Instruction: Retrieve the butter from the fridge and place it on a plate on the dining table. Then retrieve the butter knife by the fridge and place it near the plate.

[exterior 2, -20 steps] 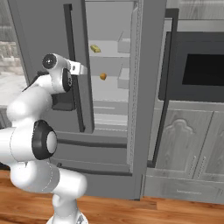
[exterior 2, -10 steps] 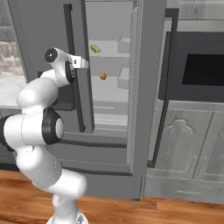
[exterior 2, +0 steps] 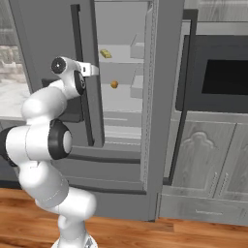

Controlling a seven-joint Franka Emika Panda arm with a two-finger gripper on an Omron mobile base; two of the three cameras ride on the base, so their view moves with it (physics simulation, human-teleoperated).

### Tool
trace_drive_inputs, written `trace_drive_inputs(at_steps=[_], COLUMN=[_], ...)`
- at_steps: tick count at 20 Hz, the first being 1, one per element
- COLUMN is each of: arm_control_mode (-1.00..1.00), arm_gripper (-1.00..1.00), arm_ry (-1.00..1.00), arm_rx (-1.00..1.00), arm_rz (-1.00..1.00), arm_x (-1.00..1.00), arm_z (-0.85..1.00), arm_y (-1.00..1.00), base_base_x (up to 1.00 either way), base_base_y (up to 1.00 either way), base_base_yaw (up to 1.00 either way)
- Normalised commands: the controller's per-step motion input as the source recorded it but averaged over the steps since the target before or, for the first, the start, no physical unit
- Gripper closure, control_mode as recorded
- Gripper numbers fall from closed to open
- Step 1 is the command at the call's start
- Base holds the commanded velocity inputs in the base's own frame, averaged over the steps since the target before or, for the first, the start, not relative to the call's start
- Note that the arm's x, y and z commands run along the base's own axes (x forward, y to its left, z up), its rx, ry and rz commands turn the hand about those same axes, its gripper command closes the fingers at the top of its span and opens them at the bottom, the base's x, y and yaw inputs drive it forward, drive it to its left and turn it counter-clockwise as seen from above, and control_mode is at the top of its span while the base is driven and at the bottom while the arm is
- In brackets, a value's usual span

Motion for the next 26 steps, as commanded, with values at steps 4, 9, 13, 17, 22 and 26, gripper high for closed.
trace_drive_inputs(at_steps=[4,9,13,17,22,26], arm_control_mode=[-1.0,-1.0,-1.0,-1.0,-1.0,-1.0], arm_gripper=[1.0,1.0,1.0,1.0,1.0,1.0], arm_ry=[0.1,0.03,0.0,0.0,0.03,0.06], arm_rx=[-0.03,-0.01,0.0,0.0,-0.03,-0.03], arm_rz=[0.0,0.0,0.0,-0.04,-0.16,-0.3], arm_x=[0.46,0.13,0.0,-0.17,-0.46,-0.65], arm_z=[0.0,0.0,0.0,0.02,0.13,0.03], arm_y=[0.0,0.01,0.0,0.19,0.34,0.5], base_base_x=[0.0,0.0,0.0,0.0,0.0,0.0], base_base_y=[0.0,0.0,0.0,0.0,0.0,0.0], base_base_yaw=[0.0,0.0,0.0,0.0,0.0,0.0])
